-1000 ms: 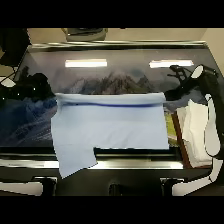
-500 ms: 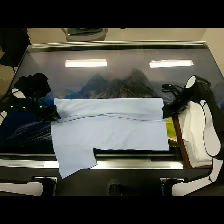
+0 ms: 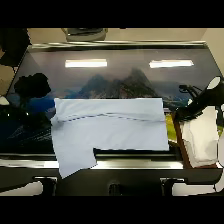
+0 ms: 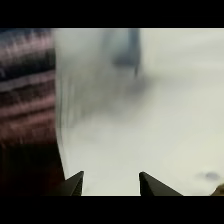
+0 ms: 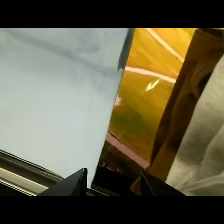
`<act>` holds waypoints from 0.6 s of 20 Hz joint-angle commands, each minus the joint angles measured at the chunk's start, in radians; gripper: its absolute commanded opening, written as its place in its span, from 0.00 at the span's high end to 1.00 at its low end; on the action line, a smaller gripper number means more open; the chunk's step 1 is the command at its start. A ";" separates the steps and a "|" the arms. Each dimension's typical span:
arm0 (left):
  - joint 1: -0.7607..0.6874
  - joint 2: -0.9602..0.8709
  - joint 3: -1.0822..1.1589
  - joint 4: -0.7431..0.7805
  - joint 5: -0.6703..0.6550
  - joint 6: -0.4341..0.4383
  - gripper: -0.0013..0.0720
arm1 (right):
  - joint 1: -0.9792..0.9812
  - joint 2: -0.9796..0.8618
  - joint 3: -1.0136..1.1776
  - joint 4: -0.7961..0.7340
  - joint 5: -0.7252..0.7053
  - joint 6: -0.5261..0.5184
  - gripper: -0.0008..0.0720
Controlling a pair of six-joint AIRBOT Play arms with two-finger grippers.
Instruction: Fold the shirts.
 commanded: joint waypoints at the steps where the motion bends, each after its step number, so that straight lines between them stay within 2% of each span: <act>1: 0.018 0.164 -0.314 -0.001 0.044 0.057 0.38 | -0.021 0.063 -0.116 0.045 -0.031 -0.011 0.38; 5: 0.017 0.256 -0.513 -0.001 0.083 0.090 0.39 | -0.021 0.076 -0.164 0.042 -0.032 -0.021 0.38; 11: 0.002 0.260 -0.571 -0.044 0.204 0.071 0.40 | -0.021 0.101 -0.187 0.043 -0.040 -0.025 0.37; 12: -0.010 0.260 -0.579 -0.043 0.227 0.061 0.53 | -0.021 0.118 -0.212 0.043 -0.049 -0.025 0.33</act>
